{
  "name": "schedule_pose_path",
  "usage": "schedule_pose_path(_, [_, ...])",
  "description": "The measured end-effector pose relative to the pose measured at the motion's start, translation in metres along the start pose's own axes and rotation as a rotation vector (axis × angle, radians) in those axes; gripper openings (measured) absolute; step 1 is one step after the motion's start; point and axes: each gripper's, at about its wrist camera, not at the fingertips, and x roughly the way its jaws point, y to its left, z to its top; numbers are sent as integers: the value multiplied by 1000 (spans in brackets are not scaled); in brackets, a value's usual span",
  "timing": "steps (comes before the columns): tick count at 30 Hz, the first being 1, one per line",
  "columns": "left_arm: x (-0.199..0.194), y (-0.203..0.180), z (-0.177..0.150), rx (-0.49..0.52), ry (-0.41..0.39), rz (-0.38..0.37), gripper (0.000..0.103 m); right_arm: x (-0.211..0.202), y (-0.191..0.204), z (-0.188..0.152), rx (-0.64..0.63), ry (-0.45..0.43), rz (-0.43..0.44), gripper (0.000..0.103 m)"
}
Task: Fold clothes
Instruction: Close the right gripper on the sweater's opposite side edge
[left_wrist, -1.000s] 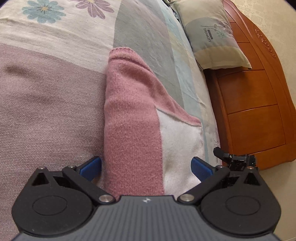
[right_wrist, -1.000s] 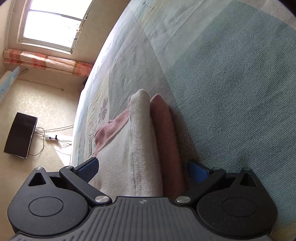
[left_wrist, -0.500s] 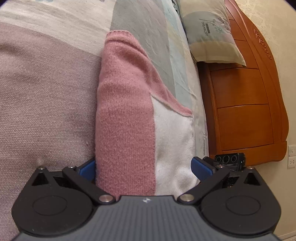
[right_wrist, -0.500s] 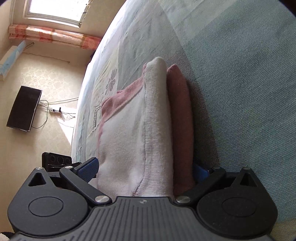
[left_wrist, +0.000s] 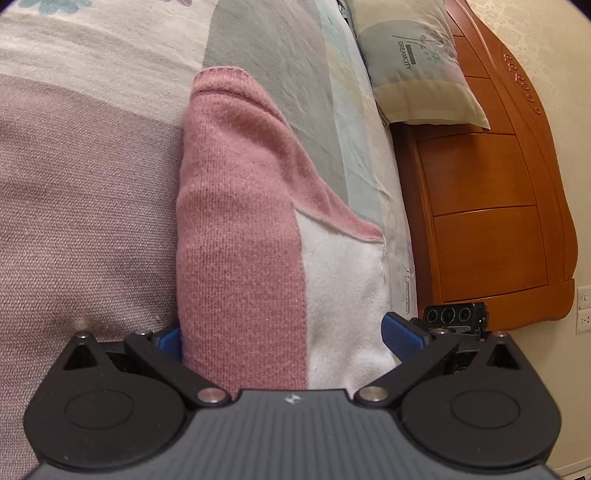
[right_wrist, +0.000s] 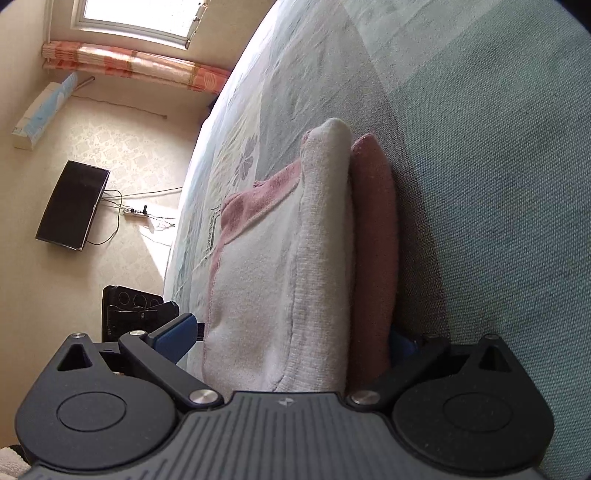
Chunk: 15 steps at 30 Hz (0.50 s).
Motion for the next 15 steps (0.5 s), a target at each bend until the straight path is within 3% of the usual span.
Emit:
schedule_pose_path(4, [-2, 2, -1, 1, -17, -31, 102, 7, -1, 11, 12, 4, 15, 103])
schedule_pose_path(8, [-13, 7, -14, 21, -23, -67, 102, 0, 0, -4, -47, -18, 29, 103])
schedule_pose_path(11, [-8, 4, -7, 4, -15, -62, 102, -1, 2, -10, -81, -20, 12, 103])
schedule_pose_path(15, [3, -4, -6, 26, 8, -11, 102, 3, -2, 3, -6, -32, 19, 103])
